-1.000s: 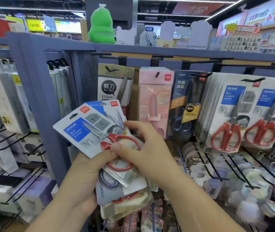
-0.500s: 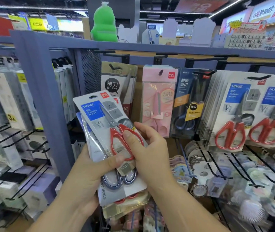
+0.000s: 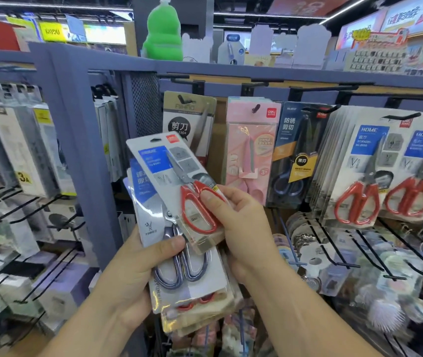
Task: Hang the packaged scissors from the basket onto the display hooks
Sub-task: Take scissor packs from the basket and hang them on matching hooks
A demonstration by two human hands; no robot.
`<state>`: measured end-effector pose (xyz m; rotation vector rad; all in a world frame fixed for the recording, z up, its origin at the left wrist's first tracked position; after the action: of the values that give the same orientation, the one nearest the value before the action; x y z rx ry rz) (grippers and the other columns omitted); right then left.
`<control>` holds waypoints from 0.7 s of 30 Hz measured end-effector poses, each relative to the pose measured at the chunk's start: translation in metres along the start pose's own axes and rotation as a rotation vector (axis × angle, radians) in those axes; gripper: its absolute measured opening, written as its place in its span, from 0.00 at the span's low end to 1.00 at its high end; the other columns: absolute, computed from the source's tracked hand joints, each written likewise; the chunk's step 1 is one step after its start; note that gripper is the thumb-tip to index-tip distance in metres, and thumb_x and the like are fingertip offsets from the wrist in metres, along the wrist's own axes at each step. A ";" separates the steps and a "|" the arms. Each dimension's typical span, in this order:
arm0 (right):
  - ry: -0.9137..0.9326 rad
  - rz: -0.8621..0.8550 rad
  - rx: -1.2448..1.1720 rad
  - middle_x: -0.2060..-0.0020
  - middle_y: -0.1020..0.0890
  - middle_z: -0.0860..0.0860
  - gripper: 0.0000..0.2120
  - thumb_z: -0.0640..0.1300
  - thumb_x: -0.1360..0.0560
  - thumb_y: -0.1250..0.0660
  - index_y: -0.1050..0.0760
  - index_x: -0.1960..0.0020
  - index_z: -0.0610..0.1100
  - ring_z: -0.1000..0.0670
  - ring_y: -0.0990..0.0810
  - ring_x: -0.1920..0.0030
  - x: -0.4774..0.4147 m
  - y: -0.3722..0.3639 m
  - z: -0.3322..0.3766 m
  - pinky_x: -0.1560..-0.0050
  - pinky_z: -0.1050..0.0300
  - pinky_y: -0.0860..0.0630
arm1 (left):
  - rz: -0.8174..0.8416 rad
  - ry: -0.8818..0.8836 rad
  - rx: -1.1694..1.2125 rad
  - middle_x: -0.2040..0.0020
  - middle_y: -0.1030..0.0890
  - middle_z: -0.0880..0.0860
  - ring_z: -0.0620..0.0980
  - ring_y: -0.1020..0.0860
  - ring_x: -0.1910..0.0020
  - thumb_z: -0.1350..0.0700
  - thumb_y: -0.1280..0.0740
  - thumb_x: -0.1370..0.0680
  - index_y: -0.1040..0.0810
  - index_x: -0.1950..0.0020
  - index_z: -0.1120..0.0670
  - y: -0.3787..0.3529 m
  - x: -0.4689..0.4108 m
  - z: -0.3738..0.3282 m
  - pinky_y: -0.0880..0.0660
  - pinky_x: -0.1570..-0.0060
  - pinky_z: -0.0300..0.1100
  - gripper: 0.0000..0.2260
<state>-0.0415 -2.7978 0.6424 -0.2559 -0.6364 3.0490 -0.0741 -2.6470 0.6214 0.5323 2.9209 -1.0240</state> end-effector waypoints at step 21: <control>0.290 -0.188 0.174 0.55 0.13 0.49 0.17 0.56 0.37 0.17 0.16 0.51 0.54 0.52 0.14 0.59 0.088 0.144 0.074 0.59 0.56 0.17 | -0.020 -0.075 -0.077 0.43 0.12 0.56 0.53 0.12 0.53 0.45 0.10 0.61 0.14 0.41 0.48 -0.048 0.006 0.025 0.16 0.60 0.47 0.47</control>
<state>-0.1381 -2.9546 0.6378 -0.5832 -0.3532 2.7873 -0.0980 -2.6951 0.6297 0.4531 2.8914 -0.9082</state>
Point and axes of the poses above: each hand's wrist, its own x-axis away from the middle knuckle, its own y-axis out of the back of the hand, z = x × y, the point moved 3 cm from there along -x, towards the middle knuckle
